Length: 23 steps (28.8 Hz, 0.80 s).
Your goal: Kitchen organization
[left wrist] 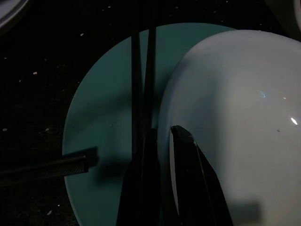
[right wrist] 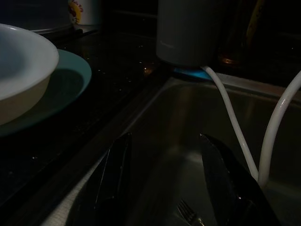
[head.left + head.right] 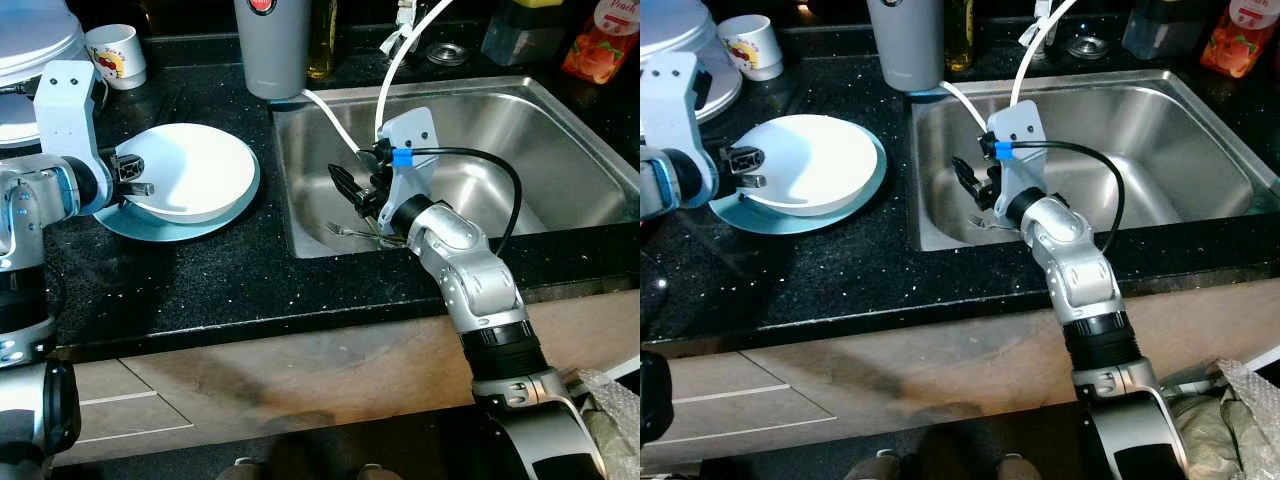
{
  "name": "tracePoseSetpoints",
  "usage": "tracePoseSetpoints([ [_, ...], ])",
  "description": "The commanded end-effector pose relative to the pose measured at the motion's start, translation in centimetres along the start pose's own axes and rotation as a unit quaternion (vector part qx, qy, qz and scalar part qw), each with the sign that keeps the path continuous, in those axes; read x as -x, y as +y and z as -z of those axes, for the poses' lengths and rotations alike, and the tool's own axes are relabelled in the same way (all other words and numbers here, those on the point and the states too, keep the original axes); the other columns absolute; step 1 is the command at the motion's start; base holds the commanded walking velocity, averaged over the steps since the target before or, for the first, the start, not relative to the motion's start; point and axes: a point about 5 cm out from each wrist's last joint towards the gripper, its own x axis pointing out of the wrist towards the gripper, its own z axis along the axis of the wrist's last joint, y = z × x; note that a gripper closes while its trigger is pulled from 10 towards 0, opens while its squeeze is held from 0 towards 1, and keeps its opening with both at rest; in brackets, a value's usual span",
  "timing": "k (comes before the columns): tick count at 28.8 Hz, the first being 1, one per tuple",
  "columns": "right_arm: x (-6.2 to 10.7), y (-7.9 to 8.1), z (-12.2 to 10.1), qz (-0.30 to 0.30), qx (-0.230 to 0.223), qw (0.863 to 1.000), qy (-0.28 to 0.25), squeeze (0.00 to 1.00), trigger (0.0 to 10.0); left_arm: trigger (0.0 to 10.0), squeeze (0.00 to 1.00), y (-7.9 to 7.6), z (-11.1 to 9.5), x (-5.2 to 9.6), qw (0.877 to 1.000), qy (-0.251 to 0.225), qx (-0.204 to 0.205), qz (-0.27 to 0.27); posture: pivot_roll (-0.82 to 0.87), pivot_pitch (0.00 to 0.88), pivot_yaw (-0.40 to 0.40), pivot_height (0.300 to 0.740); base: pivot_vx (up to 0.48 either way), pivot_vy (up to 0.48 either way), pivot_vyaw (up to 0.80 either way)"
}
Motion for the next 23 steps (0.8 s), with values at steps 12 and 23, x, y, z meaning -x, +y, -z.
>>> tracePoseSetpoints([
  [12, -0.1, -0.4, -1.5, 0.025, -0.070, 0.996, -0.038, 0.00, 10.0, 0.0, 0.00, -4.3, -0.6, -0.3, 0.989, -0.115, -0.011, 0.097, 0.04, 0.122, 0.011, 0.740, 0.000, 0.000, 0.00],
  [23, 0.6, -1.3, -3.4, 0.055, -0.188, 0.977, -0.088, 1.00, 10.0, 0.0, 0.00, -7.4, -0.1, -0.5, 0.975, -0.166, -0.003, 0.146, 0.03, 0.112, 0.022, 0.740, 0.000, 0.000, 0.00],
])
